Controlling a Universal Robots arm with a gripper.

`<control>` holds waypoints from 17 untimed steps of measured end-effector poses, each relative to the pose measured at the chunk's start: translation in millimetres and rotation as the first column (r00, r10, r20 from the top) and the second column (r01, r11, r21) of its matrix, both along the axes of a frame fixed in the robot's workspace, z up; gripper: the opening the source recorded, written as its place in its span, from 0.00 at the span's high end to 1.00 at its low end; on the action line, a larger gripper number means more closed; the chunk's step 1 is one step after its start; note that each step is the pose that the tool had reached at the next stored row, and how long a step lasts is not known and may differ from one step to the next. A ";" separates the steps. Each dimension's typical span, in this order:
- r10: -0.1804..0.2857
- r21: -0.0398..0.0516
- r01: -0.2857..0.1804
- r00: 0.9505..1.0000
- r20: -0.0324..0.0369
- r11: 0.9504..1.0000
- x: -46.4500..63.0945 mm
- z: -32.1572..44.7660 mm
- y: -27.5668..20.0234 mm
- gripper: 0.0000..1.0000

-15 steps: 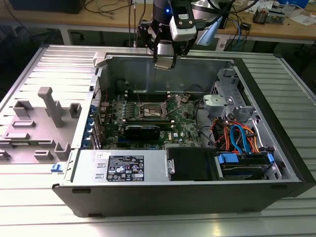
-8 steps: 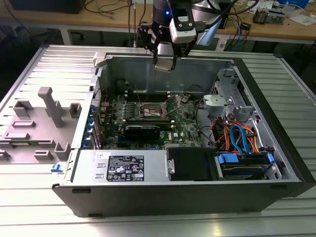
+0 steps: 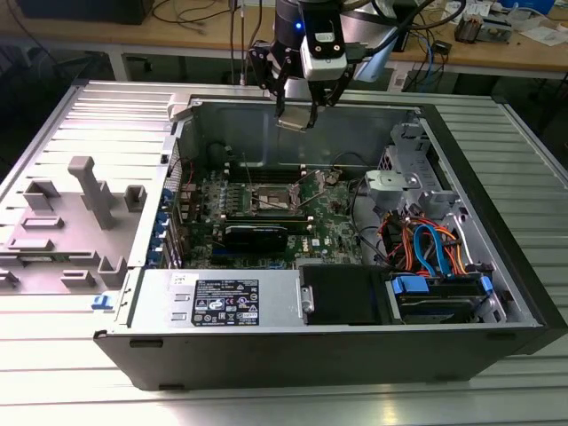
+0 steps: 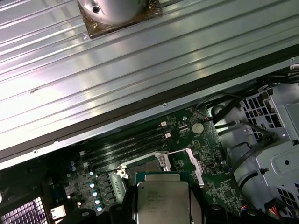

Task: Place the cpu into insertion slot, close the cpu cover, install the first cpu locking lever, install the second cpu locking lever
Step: 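Place the cpu into insertion slot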

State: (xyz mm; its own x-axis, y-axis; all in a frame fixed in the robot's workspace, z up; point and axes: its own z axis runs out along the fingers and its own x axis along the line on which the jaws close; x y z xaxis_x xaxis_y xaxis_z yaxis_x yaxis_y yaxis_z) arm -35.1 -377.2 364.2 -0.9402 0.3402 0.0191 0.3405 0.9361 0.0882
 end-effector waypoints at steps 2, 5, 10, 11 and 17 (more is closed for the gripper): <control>-0.001 0.000 0.001 1.000 0.000 1.000 0.0 0.0 0.0 0.46; -0.001 0.000 0.001 1.000 0.000 1.000 0.0 0.0 0.0 0.46; -0.001 0.000 0.001 1.000 0.000 1.000 0.0 0.0 0.0 0.46; -0.001 0.000 0.001 1.000 0.000 1.000 0.0 0.0 0.0 0.46; -0.045 -0.002 0.045 0.999 0.000 0.999 0.7 -0.7 0.0 0.46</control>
State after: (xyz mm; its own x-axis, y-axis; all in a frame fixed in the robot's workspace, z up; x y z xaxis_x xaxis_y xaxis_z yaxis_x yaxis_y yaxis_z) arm -34.5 -377.2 363.5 -0.9238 0.3823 0.0185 0.3824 0.9199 0.0868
